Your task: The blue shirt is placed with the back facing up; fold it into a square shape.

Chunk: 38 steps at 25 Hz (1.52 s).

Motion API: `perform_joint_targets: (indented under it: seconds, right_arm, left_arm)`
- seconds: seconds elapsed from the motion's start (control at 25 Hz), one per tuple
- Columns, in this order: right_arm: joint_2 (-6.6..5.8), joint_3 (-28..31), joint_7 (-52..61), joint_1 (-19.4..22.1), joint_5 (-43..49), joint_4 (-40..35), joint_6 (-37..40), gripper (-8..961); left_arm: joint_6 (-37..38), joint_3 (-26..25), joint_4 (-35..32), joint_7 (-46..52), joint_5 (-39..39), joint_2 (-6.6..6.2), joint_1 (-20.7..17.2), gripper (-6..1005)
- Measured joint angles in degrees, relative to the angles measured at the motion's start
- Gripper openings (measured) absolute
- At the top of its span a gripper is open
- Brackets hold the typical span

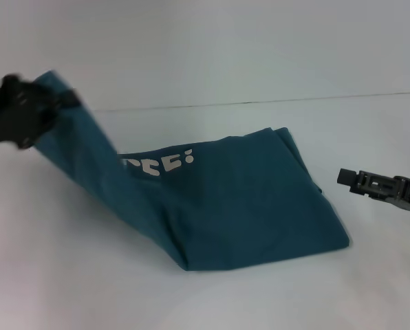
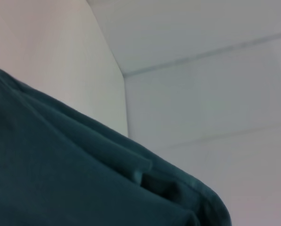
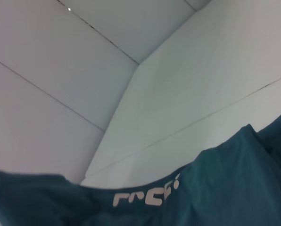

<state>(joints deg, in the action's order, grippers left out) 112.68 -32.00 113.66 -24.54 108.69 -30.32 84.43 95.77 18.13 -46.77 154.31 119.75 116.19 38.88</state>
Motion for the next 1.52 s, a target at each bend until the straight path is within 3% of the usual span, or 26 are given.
perform_joint_targets:
  seconds: [0.2, 0.36, 0.64, 0.76, 0.92, 1.08, 1.24, 1.44, 1.52]
  right_arm:
    - [0.03, 0.0, 0.0, -0.2, 0.7, 0.0, -0.4, 830]
    - [0.08, 0.0, 0.0, -0.2, 0.9, 0.0, -0.5, 830]
    - [0.1, 0.0, 0.0, -0.3, 2.3, 0.6, -0.8, 829]
    - [0.09, -0.3, 0.0, -0.3, 2.4, 0.7, -1.3, 829]
    - [0.09, -0.7, 0.0, -0.3, 2.9, 0.8, -2.0, 829]
    - [0.05, -0.8, 0.1, -0.3, 3.0, 0.8, -2.8, 829]
    - [-0.12, -0.8, 0.3, -0.4, 3.0, 0.8, -2.9, 829]
    - [-0.27, -1.0, 0.4, -0.5, 3.0, 0.8, -3.1, 829]
    - [-0.4, -1.0, 0.5, -0.5, 3.0, 0.8, -3.0, 828]
  left_arm:
    - [-2.4, 5.2, 0.5, 1.2, 0.0, 0.62, 4.8, 24]
    - [-4.4, 9.4, 0.9, 1.4, -0.1, 2.24, 7.8, 30]
    - [-11.2, 21.5, 1.9, 0.8, -2.5, 6.85, 12.3, 41]
    - [-17.1, 29.4, 6.5, -0.3, -3.9, 7.92, 14.7, 45]
    - [-26.9, 37.6, 18.8, -6.5, -8.4, 8.28, 18.8, 52]
    - [-30.6, 40.3, 26.2, -13.8, -11.8, 8.37, 21.7, 58]
    - [-29.2, 40.8, 23.7, -14.8, -13.7, 8.26, 20.8, 64]
    - [-20.2, 40.6, 17.8, -20.1, -20.4, 7.91, 16.9, 294]
    - [-15.9, 40.1, 15.0, -21.7, -22.3, 7.74, 15.0, 340]
